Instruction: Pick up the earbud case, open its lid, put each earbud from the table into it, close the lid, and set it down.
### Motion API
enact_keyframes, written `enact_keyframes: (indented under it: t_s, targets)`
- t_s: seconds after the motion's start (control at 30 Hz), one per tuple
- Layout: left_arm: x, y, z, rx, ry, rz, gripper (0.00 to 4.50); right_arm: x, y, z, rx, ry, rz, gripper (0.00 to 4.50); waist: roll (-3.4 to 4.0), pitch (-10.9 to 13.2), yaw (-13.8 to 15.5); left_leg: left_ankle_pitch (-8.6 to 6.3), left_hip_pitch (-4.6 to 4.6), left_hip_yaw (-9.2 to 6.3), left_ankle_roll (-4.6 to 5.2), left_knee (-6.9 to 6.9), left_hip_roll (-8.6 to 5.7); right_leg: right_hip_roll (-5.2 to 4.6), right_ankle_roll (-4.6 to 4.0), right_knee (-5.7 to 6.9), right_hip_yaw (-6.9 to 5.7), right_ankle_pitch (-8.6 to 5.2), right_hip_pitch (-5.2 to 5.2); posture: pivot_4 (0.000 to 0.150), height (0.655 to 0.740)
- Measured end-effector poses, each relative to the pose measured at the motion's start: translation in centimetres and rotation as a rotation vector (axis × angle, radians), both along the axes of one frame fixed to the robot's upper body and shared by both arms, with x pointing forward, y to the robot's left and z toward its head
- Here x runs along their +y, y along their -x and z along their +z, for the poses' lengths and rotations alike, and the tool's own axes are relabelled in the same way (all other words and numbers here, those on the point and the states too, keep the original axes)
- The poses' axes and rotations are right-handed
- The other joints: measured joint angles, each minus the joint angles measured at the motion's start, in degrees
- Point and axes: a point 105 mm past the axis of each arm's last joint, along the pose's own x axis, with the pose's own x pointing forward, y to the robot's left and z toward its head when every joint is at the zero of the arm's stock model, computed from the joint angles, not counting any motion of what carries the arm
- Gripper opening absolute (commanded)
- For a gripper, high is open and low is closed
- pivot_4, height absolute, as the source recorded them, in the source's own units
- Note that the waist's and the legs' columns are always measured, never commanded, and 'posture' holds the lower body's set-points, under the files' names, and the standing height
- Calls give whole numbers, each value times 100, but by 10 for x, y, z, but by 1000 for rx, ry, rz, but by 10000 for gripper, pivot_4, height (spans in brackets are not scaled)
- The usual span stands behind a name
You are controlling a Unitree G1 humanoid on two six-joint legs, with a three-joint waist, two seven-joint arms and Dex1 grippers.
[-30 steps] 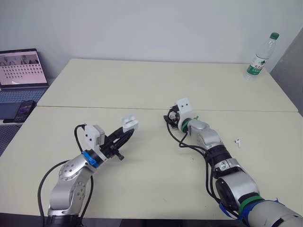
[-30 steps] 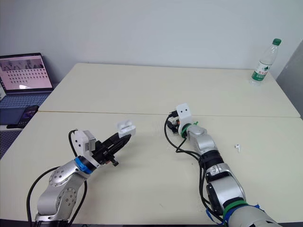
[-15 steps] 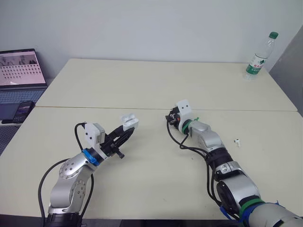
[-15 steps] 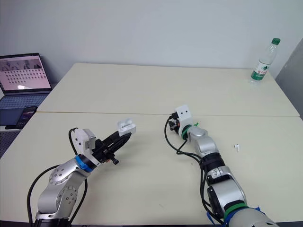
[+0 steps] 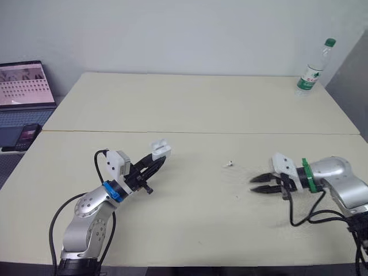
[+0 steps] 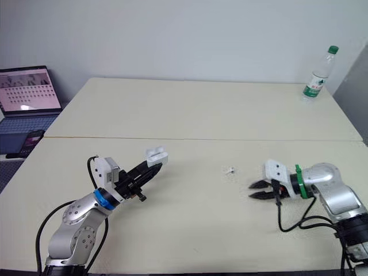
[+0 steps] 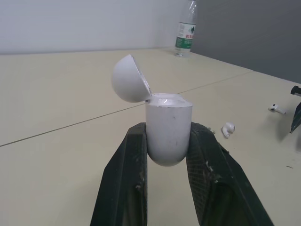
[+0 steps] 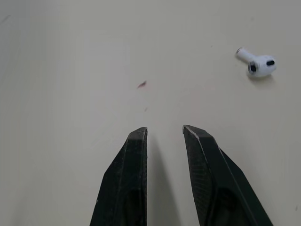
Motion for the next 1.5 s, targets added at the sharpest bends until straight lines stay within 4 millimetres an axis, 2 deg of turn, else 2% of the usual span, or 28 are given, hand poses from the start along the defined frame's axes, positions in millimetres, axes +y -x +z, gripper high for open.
enact_keyframes:
  t_s: [0.27,0.37,0.57,0.67,0.87,1.13,1.23,1.43,1.5]
  targets:
    - [1,1,-3,9,2,4,7651,29,-27,20,-128,-100,5,12093,-3,6,3,4,8,3,1,2,0,6,-9,6,10,6,5,1500,7362]
    - [0,2,-3,11,1,2,7651,35,-49,30,-154,-107,-111,18520,-3,5,16,3,0,6,-1,2,-4,-15,-9,4,12,7,2,1500,7362]
    - [-1,2,-4,12,0,-3,7651,41,-62,19,-44,-129,-329,39032,-3,5,99,1,-28,-13,-3,0,-6,-21,-13,2,-4,5,-13,1500,7362]
    - [-1,2,-4,12,0,-5,7651,43,-67,10,3,-149,-489,39032,-3,5,99,1,-30,-15,-3,1,-11,-28,-13,2,-6,5,-14,1500,7362]
    - [-2,2,-5,15,0,-9,7651,51,-50,2,48,-214,-657,39032,-3,5,98,1,-37,-23,-3,1,-11,-27,-11,1,-13,5,-16,1500,7362]
    - [-5,2,-5,16,-3,-33,7651,68,-35,-8,-47,-313,-884,39032,-3,5,85,2,-34,-22,-3,2,-8,-16,-10,5,-11,4,-18,1500,7362]
    - [-5,2,-5,16,-4,-36,7651,72,-33,-18,-70,-328,-959,39032,-5,4,85,2,-35,-20,-3,2,-9,-14,-9,4,-9,4,-18,1500,7362]
    - [-6,1,-3,9,-6,-45,7651,79,-35,-22,-114,-372,-1048,39032,-6,3,82,2,-32,-18,-3,2,-8,-13,-9,4,-7,4,-18,1500,7362]
    - [-7,2,-3,8,-7,-52,7651,80,-36,-22,-124,-376,-1058,35407,-6,3,82,2,-31,-18,-3,2,-7,-11,-9,5,-7,4,-18,1500,7362]
